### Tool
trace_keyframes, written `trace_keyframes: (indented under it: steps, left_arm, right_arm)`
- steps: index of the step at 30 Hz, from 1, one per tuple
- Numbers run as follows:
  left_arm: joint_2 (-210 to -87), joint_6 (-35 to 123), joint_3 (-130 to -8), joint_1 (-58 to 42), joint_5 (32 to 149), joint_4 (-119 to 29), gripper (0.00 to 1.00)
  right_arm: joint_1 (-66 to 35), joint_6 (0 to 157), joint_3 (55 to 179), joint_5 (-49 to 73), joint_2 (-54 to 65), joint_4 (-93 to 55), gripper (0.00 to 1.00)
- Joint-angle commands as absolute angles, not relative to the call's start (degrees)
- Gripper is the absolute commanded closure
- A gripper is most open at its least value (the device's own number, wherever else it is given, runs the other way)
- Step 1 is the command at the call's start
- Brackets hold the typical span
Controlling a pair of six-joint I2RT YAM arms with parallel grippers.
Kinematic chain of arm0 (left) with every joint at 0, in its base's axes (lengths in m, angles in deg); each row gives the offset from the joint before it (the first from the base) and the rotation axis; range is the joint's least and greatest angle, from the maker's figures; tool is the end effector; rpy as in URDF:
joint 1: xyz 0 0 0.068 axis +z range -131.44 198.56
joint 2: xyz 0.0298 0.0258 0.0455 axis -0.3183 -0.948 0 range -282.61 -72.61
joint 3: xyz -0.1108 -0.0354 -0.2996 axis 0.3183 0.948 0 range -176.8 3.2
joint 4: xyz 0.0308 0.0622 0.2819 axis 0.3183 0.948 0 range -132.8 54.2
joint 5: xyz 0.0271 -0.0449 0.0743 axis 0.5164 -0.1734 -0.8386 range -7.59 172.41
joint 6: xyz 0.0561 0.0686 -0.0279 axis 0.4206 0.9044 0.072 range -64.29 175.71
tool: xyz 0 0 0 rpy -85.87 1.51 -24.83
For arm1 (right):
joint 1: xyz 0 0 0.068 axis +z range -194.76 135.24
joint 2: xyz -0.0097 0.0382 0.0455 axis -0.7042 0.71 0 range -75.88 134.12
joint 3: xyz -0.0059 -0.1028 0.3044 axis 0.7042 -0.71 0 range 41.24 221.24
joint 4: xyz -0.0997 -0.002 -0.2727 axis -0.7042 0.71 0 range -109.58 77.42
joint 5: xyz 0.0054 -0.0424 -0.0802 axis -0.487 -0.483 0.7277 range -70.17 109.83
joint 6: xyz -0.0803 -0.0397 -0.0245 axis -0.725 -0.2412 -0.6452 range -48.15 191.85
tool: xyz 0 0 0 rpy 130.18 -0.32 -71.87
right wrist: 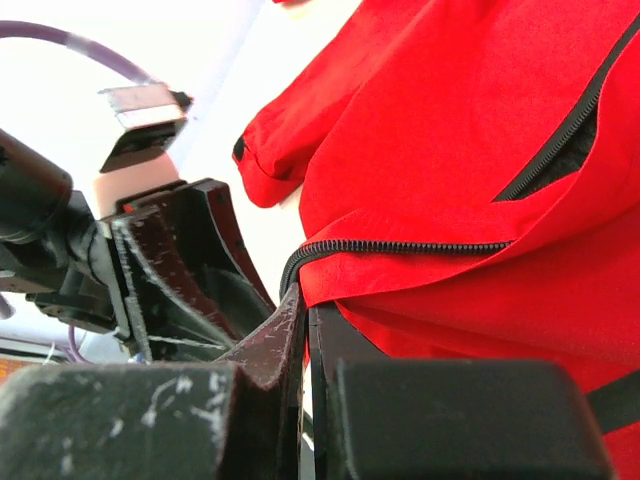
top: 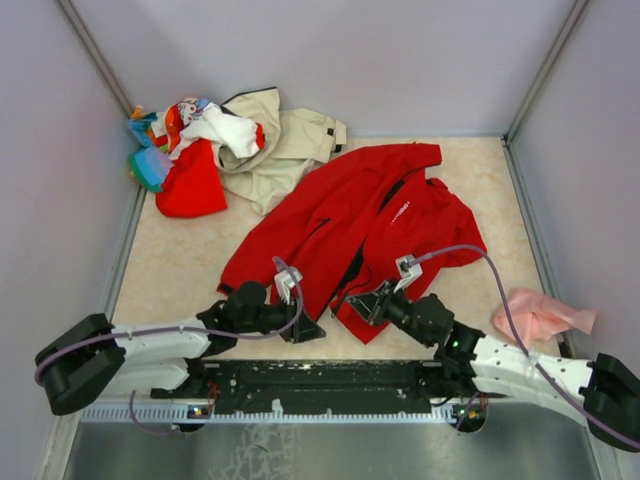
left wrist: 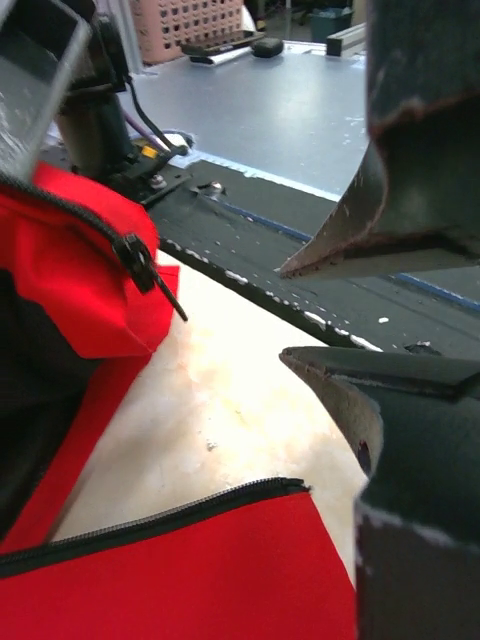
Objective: Zip up the jacket
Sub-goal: Adjust the zipper on the jacket.
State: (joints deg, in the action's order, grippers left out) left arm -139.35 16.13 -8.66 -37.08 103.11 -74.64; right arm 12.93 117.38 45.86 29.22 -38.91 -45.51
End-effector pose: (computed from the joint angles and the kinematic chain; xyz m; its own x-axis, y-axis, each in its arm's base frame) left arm 0.1131 -0.2179 0.1514 -0.7793 0.0838 -0.6211 0.5959 0.4058 -0.6930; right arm 0.1129 0.1530 0.1881 -0.5751 0.4079 -0.7091 -0.4808 0.5327 0.6964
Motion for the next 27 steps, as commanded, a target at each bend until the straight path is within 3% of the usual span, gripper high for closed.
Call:
trace_keyframes:
  steps: [1, 8, 27]
  left_arm:
    - [-131.8, 20.9, -11.3, -37.3, 98.1, -68.4, 0.58]
    - [-128.3, 25.1, -16.0, -37.2, 93.4, -64.0, 0.45]
    - [-143.5, 26.3, -23.3, -37.1, 99.0, -68.4, 0.4]
  right_arm:
    - [12.9, 115.4, 49.7, 30.9, -37.6, -46.7, 1.0]
    - [12.9, 114.5, 49.9, 29.4, -36.9, -45.6, 1.0]
    - [12.9, 113.5, 49.6, 26.6, -37.0, -48.4, 1.0]
